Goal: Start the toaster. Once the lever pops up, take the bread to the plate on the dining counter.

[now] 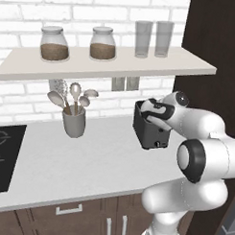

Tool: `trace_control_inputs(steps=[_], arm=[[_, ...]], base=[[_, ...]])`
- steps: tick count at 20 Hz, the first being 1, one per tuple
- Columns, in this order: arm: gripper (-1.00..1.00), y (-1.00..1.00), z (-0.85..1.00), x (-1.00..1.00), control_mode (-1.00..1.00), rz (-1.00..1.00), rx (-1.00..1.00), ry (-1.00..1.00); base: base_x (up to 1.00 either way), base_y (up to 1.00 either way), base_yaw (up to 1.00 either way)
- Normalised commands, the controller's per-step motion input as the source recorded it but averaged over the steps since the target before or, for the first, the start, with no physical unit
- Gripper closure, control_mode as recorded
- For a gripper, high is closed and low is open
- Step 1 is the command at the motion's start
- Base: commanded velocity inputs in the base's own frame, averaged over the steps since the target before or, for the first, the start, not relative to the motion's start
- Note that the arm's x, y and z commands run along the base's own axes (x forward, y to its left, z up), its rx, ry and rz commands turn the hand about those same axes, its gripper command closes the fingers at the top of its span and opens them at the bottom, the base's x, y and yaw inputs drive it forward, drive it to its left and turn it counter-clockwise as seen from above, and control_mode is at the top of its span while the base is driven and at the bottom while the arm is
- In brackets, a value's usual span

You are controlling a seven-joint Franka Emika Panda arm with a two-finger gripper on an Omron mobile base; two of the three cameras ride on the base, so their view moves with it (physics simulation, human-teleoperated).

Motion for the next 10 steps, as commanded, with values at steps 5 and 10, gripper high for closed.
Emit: trace_control_inputs(steps=[5,10], arm=[[1.0,0.0,0.36,0.0,-1.0,0.0,0.0,0.0],[1.0,0.0,0.46,0.0,-1.0,0.0,0.0,-0.01]], base=[[0.0,0.0,0.0],[0.0,0.0,0.0]])
